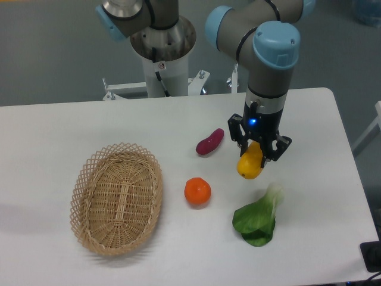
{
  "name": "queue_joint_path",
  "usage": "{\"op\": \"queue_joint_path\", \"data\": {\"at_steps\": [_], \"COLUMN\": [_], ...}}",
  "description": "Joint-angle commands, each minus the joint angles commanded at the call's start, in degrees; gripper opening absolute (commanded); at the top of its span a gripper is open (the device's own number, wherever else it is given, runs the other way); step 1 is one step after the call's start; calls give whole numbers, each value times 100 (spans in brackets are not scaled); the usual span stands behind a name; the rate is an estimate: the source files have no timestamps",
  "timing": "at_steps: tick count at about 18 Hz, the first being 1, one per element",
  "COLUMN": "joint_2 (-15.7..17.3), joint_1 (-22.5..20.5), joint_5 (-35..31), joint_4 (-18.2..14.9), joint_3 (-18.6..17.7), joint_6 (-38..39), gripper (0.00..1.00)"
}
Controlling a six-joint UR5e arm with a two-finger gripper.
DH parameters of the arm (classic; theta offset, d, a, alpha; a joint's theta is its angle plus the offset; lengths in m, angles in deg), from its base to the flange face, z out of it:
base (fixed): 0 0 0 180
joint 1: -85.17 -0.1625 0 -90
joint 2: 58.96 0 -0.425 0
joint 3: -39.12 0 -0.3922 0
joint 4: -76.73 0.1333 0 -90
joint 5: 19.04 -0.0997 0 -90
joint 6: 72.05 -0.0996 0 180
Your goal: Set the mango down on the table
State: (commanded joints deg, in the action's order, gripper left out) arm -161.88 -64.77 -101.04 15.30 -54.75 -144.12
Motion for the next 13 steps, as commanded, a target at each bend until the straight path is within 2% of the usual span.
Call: {"op": "queue_joint_path", "data": {"at_steps": [13], "joint_2": [-9], "joint_1": [9], "joint_5": [0], "joint_4": [18], "joint_3": [-35], "joint_6": [18], "gripper": [36]}}
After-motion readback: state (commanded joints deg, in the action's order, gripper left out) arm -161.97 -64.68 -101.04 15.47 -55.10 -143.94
